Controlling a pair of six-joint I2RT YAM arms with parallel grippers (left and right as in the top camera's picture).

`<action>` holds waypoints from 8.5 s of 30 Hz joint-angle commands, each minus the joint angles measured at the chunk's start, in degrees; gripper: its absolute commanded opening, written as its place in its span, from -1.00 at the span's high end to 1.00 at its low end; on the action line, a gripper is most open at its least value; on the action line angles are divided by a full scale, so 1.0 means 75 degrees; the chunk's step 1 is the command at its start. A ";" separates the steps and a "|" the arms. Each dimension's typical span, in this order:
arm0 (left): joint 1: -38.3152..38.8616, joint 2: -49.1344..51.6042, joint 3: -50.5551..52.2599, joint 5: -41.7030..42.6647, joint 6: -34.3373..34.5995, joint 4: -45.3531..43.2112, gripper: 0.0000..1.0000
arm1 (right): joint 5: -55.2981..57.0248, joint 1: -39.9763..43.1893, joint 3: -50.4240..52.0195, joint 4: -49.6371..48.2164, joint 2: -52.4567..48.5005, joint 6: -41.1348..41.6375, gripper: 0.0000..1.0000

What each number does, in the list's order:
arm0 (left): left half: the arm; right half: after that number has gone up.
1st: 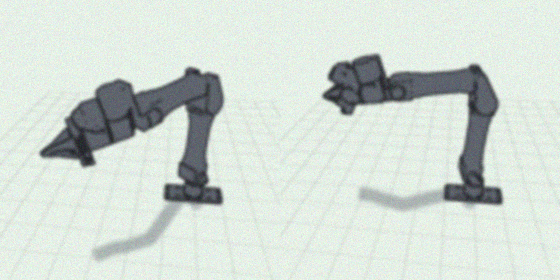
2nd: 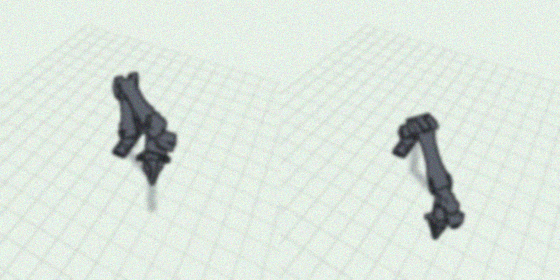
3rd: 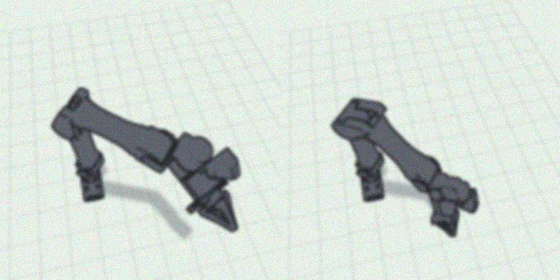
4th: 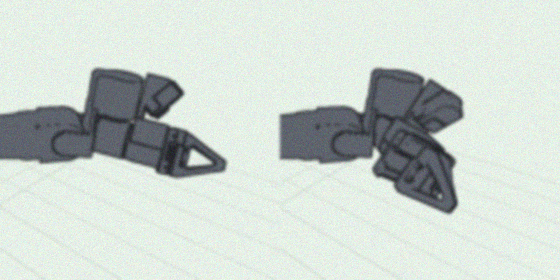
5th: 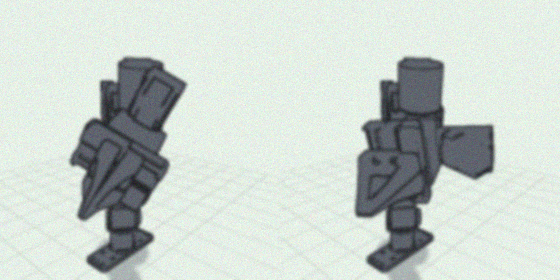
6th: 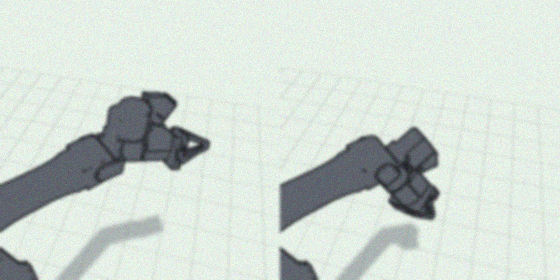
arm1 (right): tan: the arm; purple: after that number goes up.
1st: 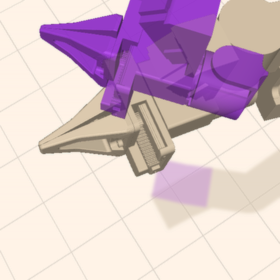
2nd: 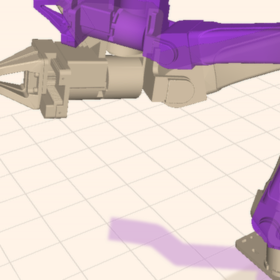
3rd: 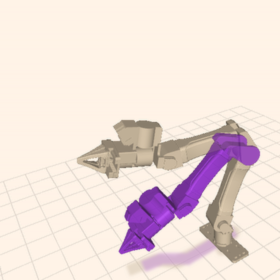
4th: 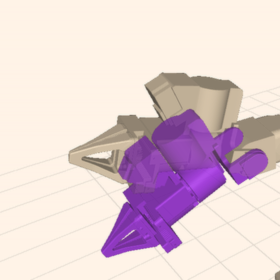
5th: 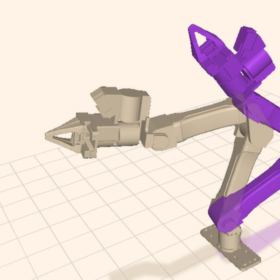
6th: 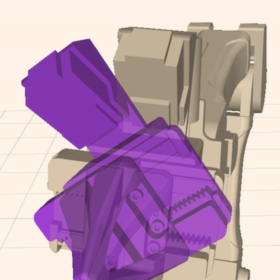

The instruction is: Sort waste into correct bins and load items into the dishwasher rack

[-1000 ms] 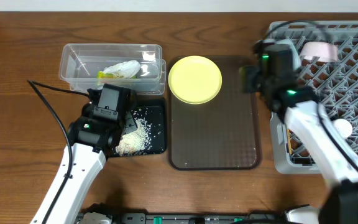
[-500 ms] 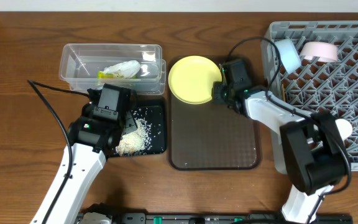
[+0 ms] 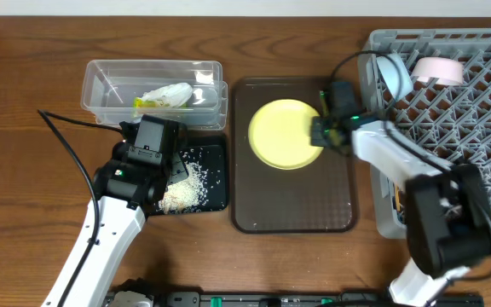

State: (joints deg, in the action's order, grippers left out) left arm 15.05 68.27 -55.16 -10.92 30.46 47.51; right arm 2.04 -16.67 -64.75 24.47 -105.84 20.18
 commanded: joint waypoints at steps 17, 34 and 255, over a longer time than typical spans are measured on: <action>-0.0041 0.0029 0.0026 -0.0149 0.0099 0.0000 -0.22 | 0.4978 0.2381 0.0017 0.0379 0.4441 -0.5109 0.97; -0.0041 0.0029 0.0026 -0.0146 0.0099 0.0003 -0.22 | 0.5502 0.2865 0.0020 0.0388 0.3194 -0.6053 0.98; -0.1740 -0.9055 0.7324 0.1970 -0.3742 -0.5834 -0.95 | -0.0705 0.1961 0.8591 -0.2725 1.4073 -0.2328 -0.99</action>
State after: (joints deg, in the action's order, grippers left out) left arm 2.28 0.58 -0.67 3.27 2.94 1.08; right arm -3.60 -0.93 -0.38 3.79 -0.69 2.59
